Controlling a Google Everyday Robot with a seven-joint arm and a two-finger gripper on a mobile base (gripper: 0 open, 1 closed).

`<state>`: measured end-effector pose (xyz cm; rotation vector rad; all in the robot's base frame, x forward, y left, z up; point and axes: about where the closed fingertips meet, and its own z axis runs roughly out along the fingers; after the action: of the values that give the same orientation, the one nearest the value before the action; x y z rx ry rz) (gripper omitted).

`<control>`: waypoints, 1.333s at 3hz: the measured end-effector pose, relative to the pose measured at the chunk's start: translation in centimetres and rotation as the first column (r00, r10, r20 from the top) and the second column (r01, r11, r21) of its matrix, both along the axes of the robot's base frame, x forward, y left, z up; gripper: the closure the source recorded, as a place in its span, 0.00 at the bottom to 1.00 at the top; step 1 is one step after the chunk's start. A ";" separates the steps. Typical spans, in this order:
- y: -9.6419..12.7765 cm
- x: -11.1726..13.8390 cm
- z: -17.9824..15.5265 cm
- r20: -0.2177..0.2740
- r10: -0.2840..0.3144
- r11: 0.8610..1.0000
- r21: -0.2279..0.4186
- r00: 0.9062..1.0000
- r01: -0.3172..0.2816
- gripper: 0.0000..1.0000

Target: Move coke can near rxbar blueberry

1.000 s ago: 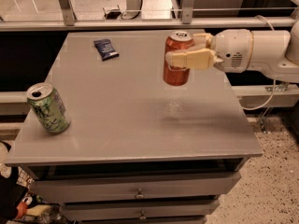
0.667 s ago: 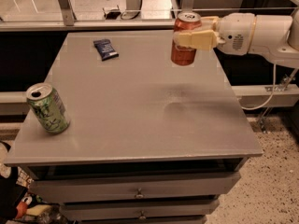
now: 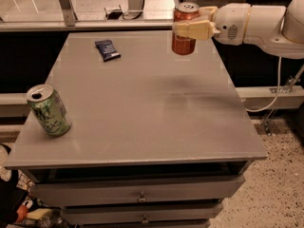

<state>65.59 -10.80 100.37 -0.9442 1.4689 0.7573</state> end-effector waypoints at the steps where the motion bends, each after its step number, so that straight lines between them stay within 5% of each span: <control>1: 0.4 3.1 -1.2 -0.042 -0.026 0.998 -0.051 0.999 0.023 1.00; 2: 0.9 9.4 -4.5 -0.112 -0.090 0.992 -0.100 0.990 0.079 1.00; 4: 3.3 14.1 -7.4 -0.148 -0.076 0.997 -0.032 0.986 0.073 1.00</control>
Offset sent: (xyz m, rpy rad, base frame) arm 0.1385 0.0038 -0.0638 -0.1529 0.1716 -0.1435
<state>79.65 -7.49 92.98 -0.8622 1.6393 0.7689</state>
